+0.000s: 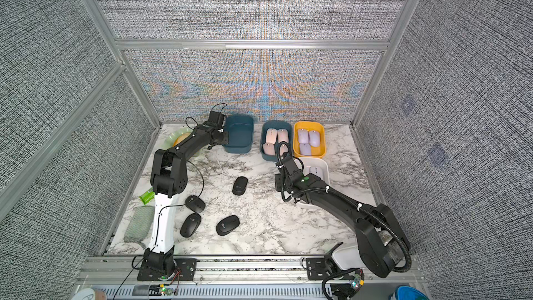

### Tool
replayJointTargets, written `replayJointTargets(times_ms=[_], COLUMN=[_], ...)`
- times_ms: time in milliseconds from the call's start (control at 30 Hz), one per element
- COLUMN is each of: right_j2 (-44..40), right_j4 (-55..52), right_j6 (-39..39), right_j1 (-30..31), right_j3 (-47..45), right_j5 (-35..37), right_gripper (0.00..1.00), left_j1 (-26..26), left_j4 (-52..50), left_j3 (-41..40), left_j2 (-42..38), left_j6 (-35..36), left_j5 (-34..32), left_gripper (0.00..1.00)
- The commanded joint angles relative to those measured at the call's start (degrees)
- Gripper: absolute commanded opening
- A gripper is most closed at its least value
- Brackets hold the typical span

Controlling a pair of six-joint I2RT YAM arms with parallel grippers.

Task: Place the mice by color into the storage box
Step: Pick up the storage box at the center of the board, then place the storage box at the center of the board.

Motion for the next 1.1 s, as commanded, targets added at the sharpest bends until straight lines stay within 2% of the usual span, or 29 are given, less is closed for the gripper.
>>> replayJointTargets(times_ms=[0,100,367,633,767,900,1067], right_j2=[-0.6,-1.1,-3.8,-4.0,-4.2,-3.6,-3.2], right_j4=[0.9,1.1,2.0,2.5,2.6,3.0,3.0], right_j6=[1.0,1.2,2.0,2.4,2.5,2.5,2.4], right_j1=[0.0,0.0,0.1,0.1,0.1,0.1,0.1], right_j3=[-0.2,-0.5,-1.7,-2.2,-2.3,-2.3,-2.2], right_j5=[-0.1,0.0,0.0,0.6,0.7,0.3,0.9], right_gripper=[0.59,0.59,0.59,0.59,0.59,0.59,0.59], left_j1=[-0.1,-0.2,-0.6,-1.3,-1.4,-2.3,-7.3], left_j4=[0.7,1.3,1.1,-5.4,-7.6,-5.2,-4.3], left_j3=[-2.4,-7.1,-24.6,-44.5,-52.3,-59.6,-61.3], left_j2=[-3.1,-7.4,-25.2,-42.0,-47.8,-52.6,-53.1], left_j6=[0.3,-0.1,-1.1,-0.8,-2.1,-3.6,-6.8], left_j5=[0.0,-0.6,-6.0,-6.0,-7.0,-1.8,-0.1], left_gripper=[0.07,0.00,0.00,0.00,0.00,0.00,0.00])
